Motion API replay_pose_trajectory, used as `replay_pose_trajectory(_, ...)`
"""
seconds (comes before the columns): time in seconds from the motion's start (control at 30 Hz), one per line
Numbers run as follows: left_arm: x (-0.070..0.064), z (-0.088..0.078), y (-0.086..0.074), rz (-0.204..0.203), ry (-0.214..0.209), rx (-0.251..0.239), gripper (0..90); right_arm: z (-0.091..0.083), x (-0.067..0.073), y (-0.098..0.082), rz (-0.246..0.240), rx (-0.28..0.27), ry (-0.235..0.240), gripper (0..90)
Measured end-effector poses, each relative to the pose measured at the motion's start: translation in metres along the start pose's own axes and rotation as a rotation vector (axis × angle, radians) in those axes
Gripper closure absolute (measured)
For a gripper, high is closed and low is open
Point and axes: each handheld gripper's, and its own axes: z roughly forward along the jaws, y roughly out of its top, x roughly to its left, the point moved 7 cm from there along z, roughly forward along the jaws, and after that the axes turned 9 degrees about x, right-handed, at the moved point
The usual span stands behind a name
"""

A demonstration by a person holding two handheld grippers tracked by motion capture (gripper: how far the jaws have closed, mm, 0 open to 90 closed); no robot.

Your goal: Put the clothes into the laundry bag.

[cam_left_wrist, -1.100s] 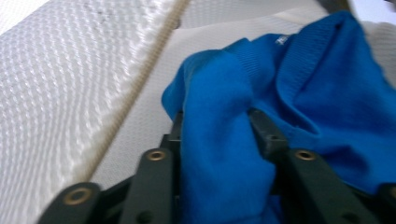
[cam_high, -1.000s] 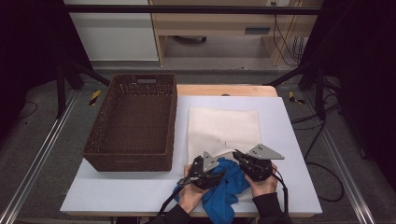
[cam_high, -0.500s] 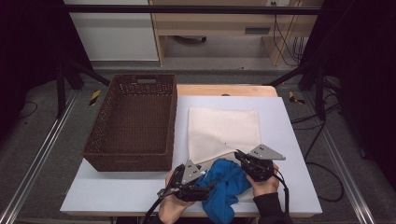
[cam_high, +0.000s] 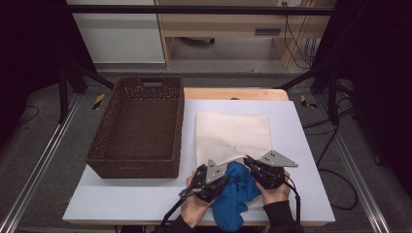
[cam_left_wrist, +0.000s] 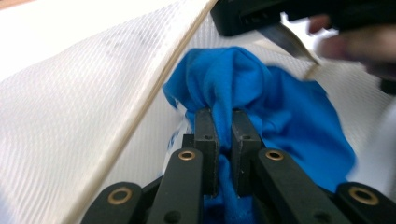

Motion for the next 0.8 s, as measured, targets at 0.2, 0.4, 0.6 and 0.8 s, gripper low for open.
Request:
replay_pose_trajectory(0.2,0.017,0.044,-0.006,-0.006,0.037,0.087,81.4,-0.001,-0.002,-0.001,-0.002,-0.002,-0.003,88.0)
replay_pose_trajectory(0.4,0.011,0.024,-0.003,-0.002,0.007,0.033,43.7,0.004,-0.004,-0.006,-0.004,0.019,-0.011,87.9)
replay_pose_trajectory(0.6,-0.001,-0.017,-0.01,0.026,-0.031,-0.008,25.9,0.0,-0.008,-0.005,0.014,0.001,-0.014,87.9)
replay_pose_trajectory(0.8,-0.002,0.001,-0.048,0.005,-0.064,0.097,24.8,0.001,-0.007,-0.005,0.017,0.012,-0.011,88.0)
